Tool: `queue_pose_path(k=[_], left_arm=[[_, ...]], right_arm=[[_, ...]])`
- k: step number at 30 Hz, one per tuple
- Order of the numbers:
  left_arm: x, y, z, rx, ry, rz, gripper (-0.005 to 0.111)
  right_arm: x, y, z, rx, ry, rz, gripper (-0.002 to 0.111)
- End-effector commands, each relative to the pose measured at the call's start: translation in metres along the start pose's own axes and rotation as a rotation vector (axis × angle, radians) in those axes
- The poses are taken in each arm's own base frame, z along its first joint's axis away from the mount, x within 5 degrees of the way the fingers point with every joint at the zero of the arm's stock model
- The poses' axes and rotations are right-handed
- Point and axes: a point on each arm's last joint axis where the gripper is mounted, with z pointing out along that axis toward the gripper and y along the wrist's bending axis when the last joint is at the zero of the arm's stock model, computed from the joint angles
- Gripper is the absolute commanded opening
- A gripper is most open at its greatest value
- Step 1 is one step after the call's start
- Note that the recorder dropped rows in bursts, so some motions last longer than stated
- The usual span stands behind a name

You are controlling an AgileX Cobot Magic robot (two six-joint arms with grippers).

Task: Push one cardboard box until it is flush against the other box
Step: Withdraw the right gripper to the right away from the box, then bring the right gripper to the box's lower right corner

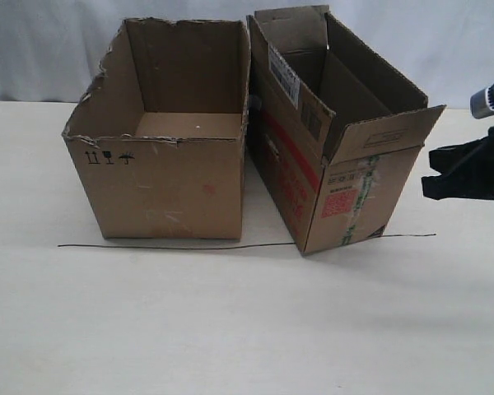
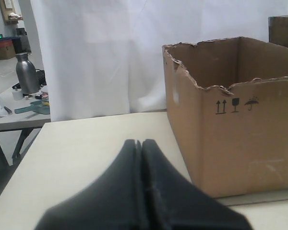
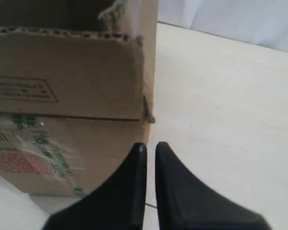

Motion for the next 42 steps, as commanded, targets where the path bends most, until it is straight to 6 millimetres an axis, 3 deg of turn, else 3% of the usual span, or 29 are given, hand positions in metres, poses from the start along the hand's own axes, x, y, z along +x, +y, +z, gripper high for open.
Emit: queue_pose_path(k=[1,15,19,20,21,25,27,30,42], left_arm=[[0.000,0.000,0.000,0.000,-0.004,0.000,0.000],[0.000,0.000,0.000,0.000,-0.004,0.000,0.000],[0.000,0.000,0.000,0.000,-0.004,0.000,0.000],[0.000,0.000,0.000,0.000,-0.004,0.000,0.000],[0.000,0.000,0.000,0.000,-0.004,0.000,0.000],[0.000,0.000,0.000,-0.002,-0.004,0.000,0.000],[0.000,0.000,0.000,0.001,-0.004,0.000,0.000],[0.000,0.000,0.000,0.001,-0.004,0.000,0.000],[0.000,0.000,0.000,0.001,-0.004,0.000,0.000]], right_arm=[[0.007,-0.016,-0.005,0.123,0.041,0.026,0.005],[0.002,-0.020,-0.018,0.217,0.020,0.125,0.005],[0.007,-0.042,-0.027,0.306,0.046,0.344,0.005],[0.009,-0.051,-0.031,0.400,0.027,0.479,0.005],[0.012,-0.053,-0.033,0.453,0.023,0.403,0.005],[0.047,-0.052,-0.042,0.619,-0.152,0.512,0.005],[0.055,-0.045,-0.043,0.581,-0.241,0.500,0.005],[0.053,-0.029,-0.039,0.428,-0.354,0.335,0.005],[0.085,-0.007,0.006,0.120,-0.152,0.097,0.005]])
